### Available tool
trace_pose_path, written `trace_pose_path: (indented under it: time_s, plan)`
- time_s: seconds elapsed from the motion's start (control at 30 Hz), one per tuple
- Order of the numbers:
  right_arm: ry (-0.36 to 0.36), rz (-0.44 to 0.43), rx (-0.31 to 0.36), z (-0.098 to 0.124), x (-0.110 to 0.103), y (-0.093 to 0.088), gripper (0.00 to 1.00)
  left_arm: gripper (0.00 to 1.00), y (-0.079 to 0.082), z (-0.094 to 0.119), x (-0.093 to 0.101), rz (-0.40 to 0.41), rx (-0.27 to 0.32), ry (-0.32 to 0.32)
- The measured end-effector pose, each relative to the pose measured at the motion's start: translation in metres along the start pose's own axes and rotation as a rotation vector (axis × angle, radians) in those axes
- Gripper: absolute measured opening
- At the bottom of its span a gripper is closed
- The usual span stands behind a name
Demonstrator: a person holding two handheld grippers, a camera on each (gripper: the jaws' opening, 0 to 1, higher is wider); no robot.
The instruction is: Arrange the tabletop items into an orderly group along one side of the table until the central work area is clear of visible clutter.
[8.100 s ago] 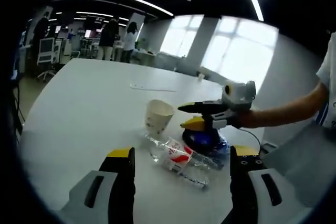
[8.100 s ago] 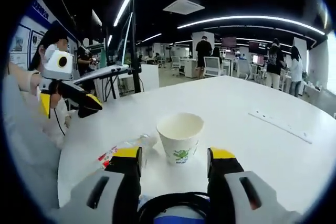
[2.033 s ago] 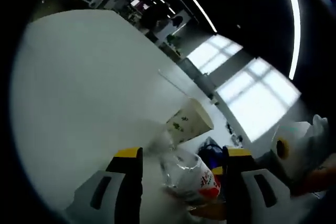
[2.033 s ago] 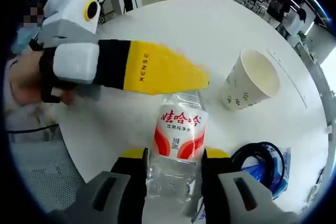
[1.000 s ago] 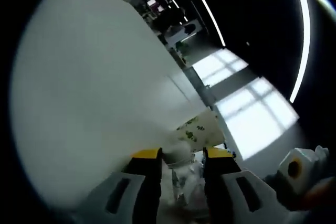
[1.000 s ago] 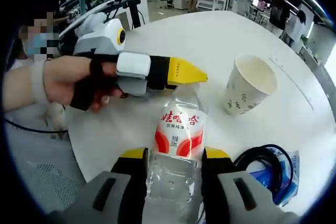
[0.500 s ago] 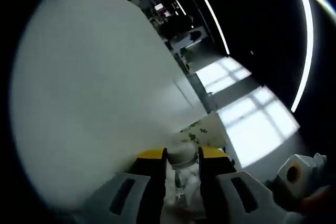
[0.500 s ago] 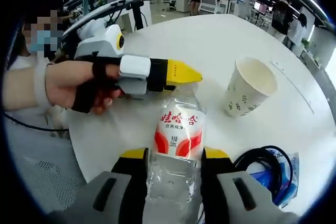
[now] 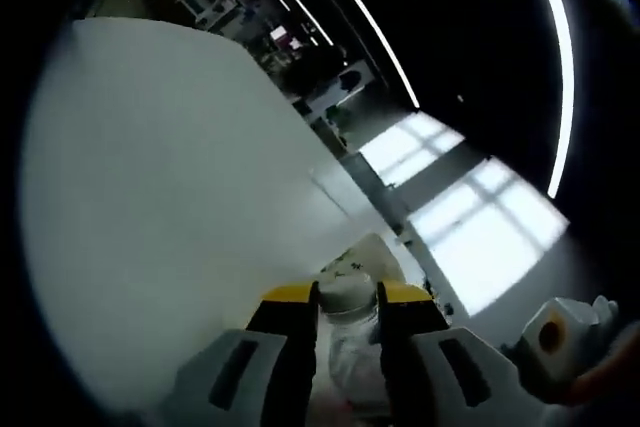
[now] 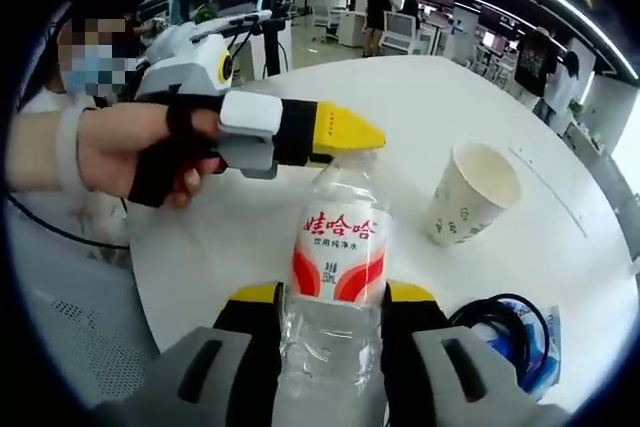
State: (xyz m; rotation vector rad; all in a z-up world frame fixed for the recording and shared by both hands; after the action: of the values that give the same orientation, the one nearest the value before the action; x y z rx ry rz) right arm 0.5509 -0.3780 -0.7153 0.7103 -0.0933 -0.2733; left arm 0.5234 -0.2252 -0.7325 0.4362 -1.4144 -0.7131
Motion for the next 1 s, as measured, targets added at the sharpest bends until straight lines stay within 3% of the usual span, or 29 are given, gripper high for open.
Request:
trace_pose_path:
  time_s: [0.2, 0.33, 0.47, 0.63, 0.87, 0.97, 1.0]
  plan:
    - [-0.048, 0.037, 0.11, 0.003, 0.001, 0.014, 0.34, 0.19, 0.022, 0.003, 0.017, -0.098, 0.056, -0.025]
    - [-0.074, 0.035, 0.161, 0.003, 0.002, 0.023, 0.34, 0.19, 0.04, 0.004, 0.033, -0.245, 0.084, -0.037]
    - [-0.088, 0.031, 0.221, 0.003, 0.003, 0.031, 0.33, 0.19, 0.049, 0.009, 0.045, -0.319, 0.119, -0.047]
    - [-0.086, 0.029, 0.256, -0.001, -0.001, 0.038, 0.33, 0.19, 0.06, 0.017, 0.057, -0.472, 0.136, -0.045]
    - [-0.083, 0.031, 0.274, -0.005, -0.005, 0.04, 0.33, 0.19, 0.06, 0.026, 0.066, -0.547, 0.147, -0.052]
    - [-0.085, 0.023, 0.278, -0.007, -0.005, 0.039, 0.33, 0.19, 0.061, 0.028, 0.069, -0.559, 0.153, -0.075]
    - [-0.086, 0.013, 0.282, -0.008, -0.005, 0.038, 0.32, 0.18, 0.06, 0.028, 0.073, -0.529, 0.161, -0.122]
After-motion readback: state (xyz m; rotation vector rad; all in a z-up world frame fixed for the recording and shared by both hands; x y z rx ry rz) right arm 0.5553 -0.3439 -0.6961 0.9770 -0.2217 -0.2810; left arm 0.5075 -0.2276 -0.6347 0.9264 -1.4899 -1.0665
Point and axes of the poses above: the point that each gripper's makers call its tool centre point, and the gripper's own axes: z roughly backward along the fingers, x roughly to its right, y roughly out of its top, the point moved 9 cm from there along z, roughly backward along the fingers, and after that the axes turned 6 degrees about -z, right-handed, at the moved point
